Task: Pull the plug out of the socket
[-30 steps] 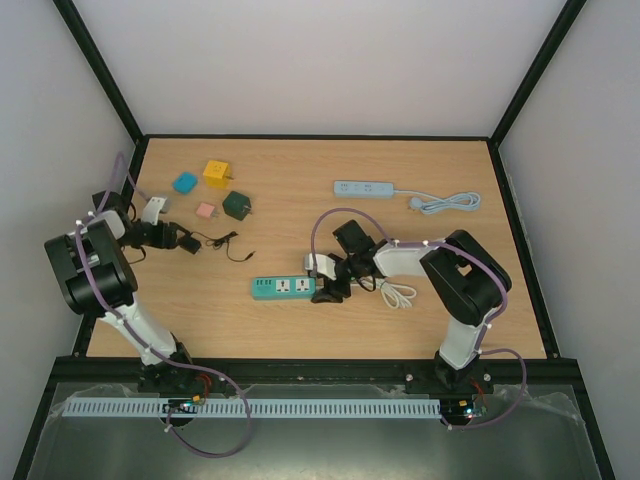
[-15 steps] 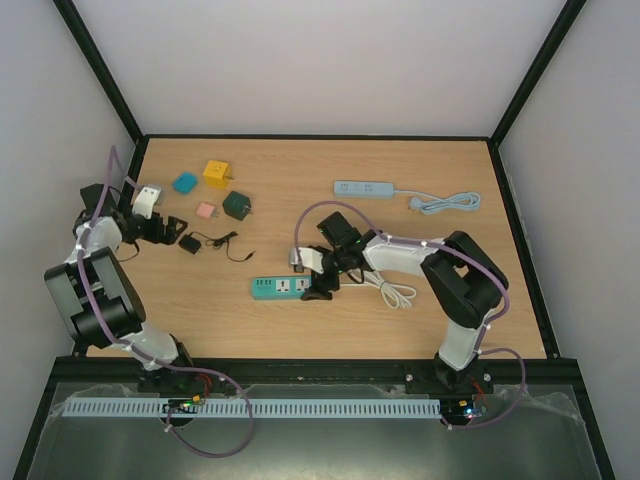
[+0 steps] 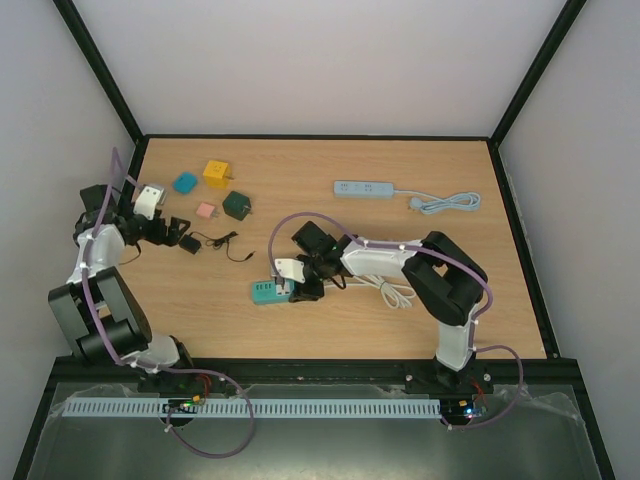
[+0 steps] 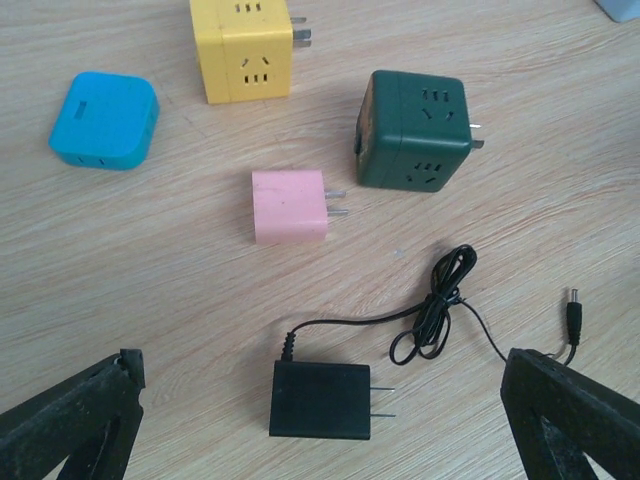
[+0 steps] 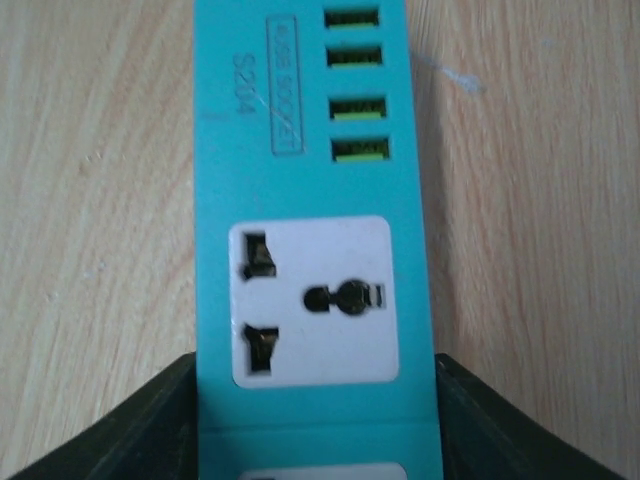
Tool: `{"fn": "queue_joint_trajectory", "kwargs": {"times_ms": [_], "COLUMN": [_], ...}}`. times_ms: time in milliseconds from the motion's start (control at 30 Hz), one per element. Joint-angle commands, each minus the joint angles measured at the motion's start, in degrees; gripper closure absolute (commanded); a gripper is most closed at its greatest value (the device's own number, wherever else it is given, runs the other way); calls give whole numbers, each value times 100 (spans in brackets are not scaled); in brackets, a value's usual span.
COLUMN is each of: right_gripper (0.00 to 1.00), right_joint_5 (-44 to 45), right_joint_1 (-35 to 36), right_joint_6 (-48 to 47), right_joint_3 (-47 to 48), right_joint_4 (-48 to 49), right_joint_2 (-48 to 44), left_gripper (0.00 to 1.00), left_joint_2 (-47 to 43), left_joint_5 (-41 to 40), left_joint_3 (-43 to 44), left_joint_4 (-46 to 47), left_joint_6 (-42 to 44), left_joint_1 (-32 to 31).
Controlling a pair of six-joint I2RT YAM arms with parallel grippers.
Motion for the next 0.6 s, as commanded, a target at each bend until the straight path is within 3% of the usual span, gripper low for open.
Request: {"fn": "queue_joint_trajectory", "kwargs": {"times_ms": [0,167,567], "right_gripper": [47,57,62], "right_joint_5": [308,366,109], "right_joint_1": [-8,-72,-865], "right_joint_6": [-302,-750,-1716], "right_joint_3": [14,-325,-626], "right_joint_4": [-503,-715,-1268], "right_joint_2": [7,-170,-485], "left_gripper": [1,1,1], "left_joint_2": [-299,-503,-836], "left_joint_5": [179,47,-293], "left_joint_3": [-78,-86,-218], "left_joint_4": [-110,-159,-161], "left_joint_6": [50,30,-159], "left_joint_1": [-82,-278,-722]}}
